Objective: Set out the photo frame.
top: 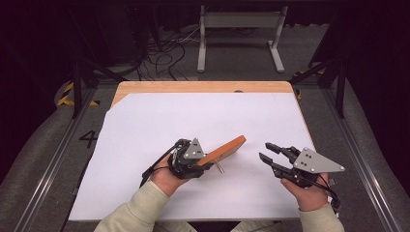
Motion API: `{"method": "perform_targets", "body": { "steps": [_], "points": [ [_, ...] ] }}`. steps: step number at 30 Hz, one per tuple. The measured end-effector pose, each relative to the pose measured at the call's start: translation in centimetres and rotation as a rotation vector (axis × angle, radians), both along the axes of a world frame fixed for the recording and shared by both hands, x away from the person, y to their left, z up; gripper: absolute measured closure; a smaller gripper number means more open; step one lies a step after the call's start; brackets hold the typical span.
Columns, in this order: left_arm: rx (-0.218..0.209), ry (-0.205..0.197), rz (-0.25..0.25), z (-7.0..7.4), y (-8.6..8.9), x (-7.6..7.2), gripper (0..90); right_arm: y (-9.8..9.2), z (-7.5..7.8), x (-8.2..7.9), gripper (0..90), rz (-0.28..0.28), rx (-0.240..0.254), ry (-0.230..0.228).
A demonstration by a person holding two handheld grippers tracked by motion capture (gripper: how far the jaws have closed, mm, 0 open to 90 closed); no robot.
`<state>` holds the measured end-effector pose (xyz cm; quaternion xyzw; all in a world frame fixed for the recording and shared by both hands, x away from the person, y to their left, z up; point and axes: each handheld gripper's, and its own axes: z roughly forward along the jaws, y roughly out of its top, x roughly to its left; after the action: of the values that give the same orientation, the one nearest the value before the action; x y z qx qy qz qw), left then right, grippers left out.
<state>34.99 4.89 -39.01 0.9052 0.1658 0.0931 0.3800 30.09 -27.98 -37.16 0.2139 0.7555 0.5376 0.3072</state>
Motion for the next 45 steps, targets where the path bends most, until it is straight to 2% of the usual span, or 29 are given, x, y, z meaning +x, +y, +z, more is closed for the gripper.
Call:
{"method": "perform_targets", "body": {
  "steps": [3,5,6,9,11,13,16,18,21,23,27,30,32,34,35,36,38,42,45],
  "points": [
    [0.031,0.000,-0.017,-0.1,-0.6,-0.5,58.2,0.0,0.0,0.0,60.7,0.001,0.002,0.002],
    [0.037,0.004,-0.017,-0.2,-0.7,-0.7,55.9,0.0,0.0,0.0,60.5,0.000,0.002,-0.001],
    [0.032,0.018,-0.017,-0.2,-0.7,-0.6,55.2,0.0,0.0,0.0,60.4,0.000,0.002,0.000],
    [0.003,0.094,-0.027,-0.3,-0.3,0.0,49.2,0.0,-0.1,0.1,60.1,0.000,0.002,0.002],
    [-0.001,0.116,-0.035,-0.4,-0.1,0.1,45.9,0.1,-0.1,0.1,59.8,0.001,0.001,0.004],
    [0.000,0.121,-0.041,-0.5,0.0,0.0,40.8,0.1,-0.2,0.1,59.3,0.002,0.001,0.007],
    [-0.057,0.159,-0.074,0.1,0.4,0.1,33.8,0.1,-0.2,0.1,58.9,0.003,0.006,0.008],
    [-0.068,0.160,-0.079,0.3,0.6,0.1,32.6,0.1,-0.2,0.1,58.8,0.003,0.006,0.007],
    [-0.137,0.139,-0.087,1.6,2.3,-0.1,33.6,0.0,-0.2,0.1,58.8,0.003,0.005,0.006],
    [-0.169,0.128,-0.094,2.2,3.5,-0.2,37.0,0.0,-0.3,0.2,59.6,0.001,-0.006,0.007],
    [-0.216,0.098,-0.096,2.9,5.5,-0.2,57.1,-0.1,-0.4,0.2,61.9,-0.004,-0.015,0.016],
    [-0.219,0.073,-0.048,2.8,6.5,0.1,71.4,-0.2,-0.5,0.3,64.0,-0.008,-0.020,0.027],
    [-0.206,0.052,0.000,2.2,6.8,0.3,81.3,-0.3,-0.5,0.4,64.5,-0.019,-0.025,0.039],
    [-0.206,0.041,0.040,1.4,7.0,0.6,87.1,-0.4,-0.6,0.5,64.6,-0.033,-0.022,0.050],
    [-0.206,0.041,0.040,1.4,7.0,0.6,89.4,-0.5,-0.7,0.5,64.9,-0.039,-0.019,0.054],
    [-0.232,0.048,0.074,0.5,7.3,0.9,89.6,-0.6,-0.7,0.6,65.1,-0.045,-0.017,0.062],
    [-0.244,0.055,0.116,-0.4,7.4,1.3,89.7,-0.8,-0.7,0.6,65.4,-0.052,-0.010,0.072],
    [-0.228,0.056,0.182,-1.9,7.3,2.0,89.8,-1.0,-0.8,0.7,65.5,-0.056,-0.001,0.079],
    [-0.219,0.067,0.200,-2.9,7.1,2.4,89.8,-0.9,-0.8,0.7,65.4,-0.055,-0.003,0.082]
  ]
}}
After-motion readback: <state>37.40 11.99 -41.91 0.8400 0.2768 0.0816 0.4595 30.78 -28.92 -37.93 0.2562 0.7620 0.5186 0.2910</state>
